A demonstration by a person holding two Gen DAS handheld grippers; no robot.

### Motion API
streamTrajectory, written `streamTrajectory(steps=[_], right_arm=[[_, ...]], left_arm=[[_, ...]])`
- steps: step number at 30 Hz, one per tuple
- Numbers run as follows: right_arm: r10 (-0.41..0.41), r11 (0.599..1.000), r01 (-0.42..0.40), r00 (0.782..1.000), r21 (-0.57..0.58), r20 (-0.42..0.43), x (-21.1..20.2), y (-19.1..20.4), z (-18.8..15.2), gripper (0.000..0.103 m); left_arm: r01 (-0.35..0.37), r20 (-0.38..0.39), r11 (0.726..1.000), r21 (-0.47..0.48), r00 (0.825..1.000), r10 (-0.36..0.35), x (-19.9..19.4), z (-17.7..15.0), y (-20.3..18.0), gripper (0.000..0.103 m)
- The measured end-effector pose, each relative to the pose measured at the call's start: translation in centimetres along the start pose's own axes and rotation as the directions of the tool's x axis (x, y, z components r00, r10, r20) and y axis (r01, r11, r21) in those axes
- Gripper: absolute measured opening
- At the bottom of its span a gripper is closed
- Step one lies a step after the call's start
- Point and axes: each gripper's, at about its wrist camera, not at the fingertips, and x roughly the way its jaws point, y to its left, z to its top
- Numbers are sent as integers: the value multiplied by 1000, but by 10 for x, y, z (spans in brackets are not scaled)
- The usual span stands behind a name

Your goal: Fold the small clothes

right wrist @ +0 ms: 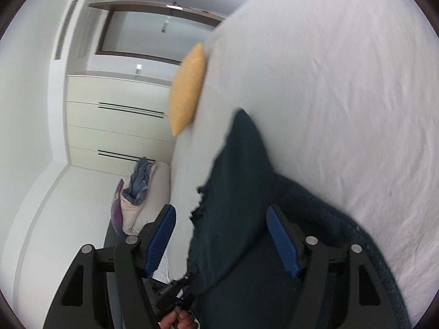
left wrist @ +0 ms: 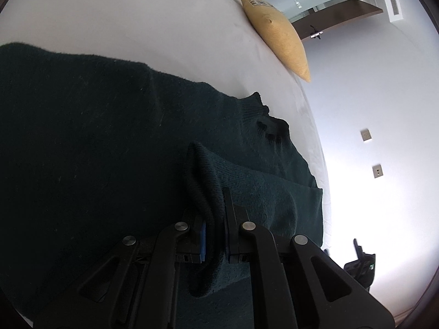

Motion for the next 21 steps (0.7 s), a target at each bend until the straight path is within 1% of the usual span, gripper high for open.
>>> streamTrajectory(steps=[2,4,6,7,8,11,13,15,17,19,21], right_arm=[[14,999,-13,1000,-34,15,-1,13,12,74],[2,998,-2,1000,-64,1,6,23,22,79],[17,995,-25,997,-101,-78,26,31,37,83],[12,993,-24,994,-111,-109,40,32,44,84],[-19,994,5,992,-109,-125,52,32,52,84],[-7,991,-20,981,-134,-196,89,34,69,84],[-29,987,-7,975,-163,-219,107,35,76,84],[-27,989,-13,961,-146,-274,132,28,87,84],[-47,992,12,960,-127,-276,144,20,95,84],[-58,994,28,955,-105,-291,151,10,98,78],[-47,992,8,951,-125,-306,146,8,91,77]], left_arm=[[7,2,1000,-4,1000,-7,4,-4,1,7],[15,5,1000,-18,1000,-14,7,-3,5,8],[17,12,1000,-13,1000,-16,8,-4,3,8],[18,18,1000,-4,1000,-18,11,-6,3,8],[25,25,1000,4,999,-25,9,-9,6,8],[47,47,999,20,998,-48,6,-16,12,8],[48,60,998,34,997,-50,5,-19,14,8],[49,70,997,52,996,-52,2,-23,15,8],[66,70,997,47,995,-70,1,-24,18,8],[77,72,996,44,994,-80,2,-25,21,9],[73,77,996,52,994,-77,2,-27,21,9]])
